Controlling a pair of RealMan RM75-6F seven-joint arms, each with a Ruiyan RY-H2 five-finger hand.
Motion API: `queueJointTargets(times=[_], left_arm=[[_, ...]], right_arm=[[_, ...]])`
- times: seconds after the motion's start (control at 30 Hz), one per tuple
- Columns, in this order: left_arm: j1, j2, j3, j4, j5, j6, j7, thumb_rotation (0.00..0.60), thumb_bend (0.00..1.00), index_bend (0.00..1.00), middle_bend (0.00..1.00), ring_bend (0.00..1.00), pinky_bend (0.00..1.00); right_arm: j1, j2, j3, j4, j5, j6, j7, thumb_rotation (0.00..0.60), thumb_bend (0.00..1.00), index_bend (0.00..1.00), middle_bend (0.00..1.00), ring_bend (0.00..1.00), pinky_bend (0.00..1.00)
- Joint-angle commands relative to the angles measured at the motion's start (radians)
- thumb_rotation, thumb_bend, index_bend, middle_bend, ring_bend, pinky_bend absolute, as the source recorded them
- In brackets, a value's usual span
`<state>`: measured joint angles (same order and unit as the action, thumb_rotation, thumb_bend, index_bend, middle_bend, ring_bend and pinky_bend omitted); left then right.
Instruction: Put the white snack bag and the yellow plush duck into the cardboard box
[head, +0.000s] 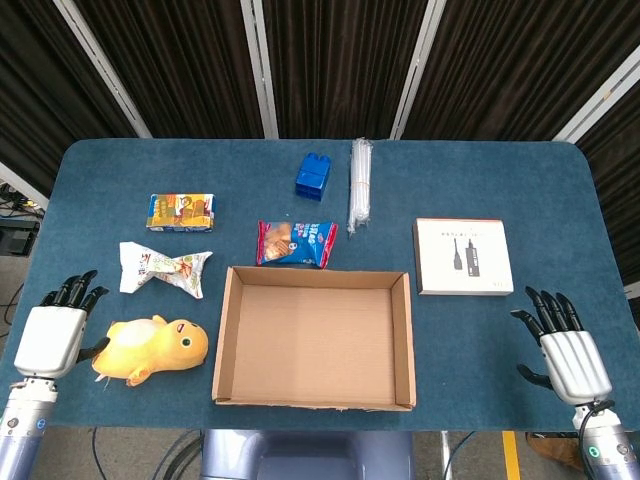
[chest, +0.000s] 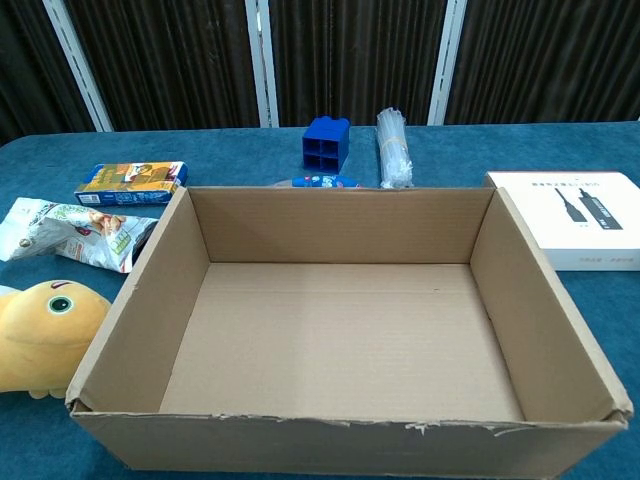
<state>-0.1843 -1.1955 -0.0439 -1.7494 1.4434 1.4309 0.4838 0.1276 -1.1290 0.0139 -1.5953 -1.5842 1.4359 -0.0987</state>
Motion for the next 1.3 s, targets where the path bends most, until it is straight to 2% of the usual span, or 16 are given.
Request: queueJointTargets(times=[0.03,0.3,0.47,0.63,0.83,1.13,1.3], left_arm=[[-0.001,-0.001,0.0,0.002,-0.003,-0.003,0.0,0.6,0.07,0.27,0.11,0.14,0.35],[-0.004,-0.005,0.001,0.005,0.005,-0.003,0.003,0.6,0.07,0.27,0.11,0.14,0.35],[-0.03,-0.024,-0.014,0.044,0.0,-0.035,-0.011,0.6,0.07,0.26,0.11,0.15,0.36],[-0.1,-0.064,-0.055,0.11,-0.051,-0.14,-0.047,0.6,0.07,0.24,0.08,0.13,0.36],[-0.202,-0.127,-0.108,0.188,-0.112,-0.265,-0.014,0.6,0.08,0.24,0.08,0.13,0.36],[-0.3,-0.206,-0.159,0.323,-0.219,-0.397,0.005,0.6,0.08,0.24,0.07,0.13,0.36],[-0.322,-0.241,-0.167,0.391,-0.289,-0.451,-0.009,0.6,0.08,0.23,0.07,0.13,0.36]], right_arm=[[0.0,0.0,-0.001,0.001,0.0,-0.001,0.0,0.6,0.0,0.25,0.02,0.0,0.0],[0.001,0.0,-0.004,-0.002,-0.005,-0.003,0.001,0.6,0.0,0.25,0.02,0.0,0.0],[-0.002,0.005,-0.001,-0.01,-0.002,0.004,0.009,0.6,0.0,0.25,0.02,0.0,0.0],[-0.004,0.008,-0.003,-0.012,-0.008,0.008,0.011,0.6,0.0,0.25,0.02,0.0,0.0],[-0.003,0.008,-0.004,-0.01,-0.005,0.002,0.014,0.6,0.0,0.25,0.02,0.0,0.0],[0.0,0.008,-0.003,-0.002,-0.001,-0.004,0.026,0.6,0.0,0.25,0.02,0.0,0.0],[0.002,0.006,-0.003,0.001,0.001,-0.009,0.023,0.6,0.0,0.25,0.02,0.0,0.0]])
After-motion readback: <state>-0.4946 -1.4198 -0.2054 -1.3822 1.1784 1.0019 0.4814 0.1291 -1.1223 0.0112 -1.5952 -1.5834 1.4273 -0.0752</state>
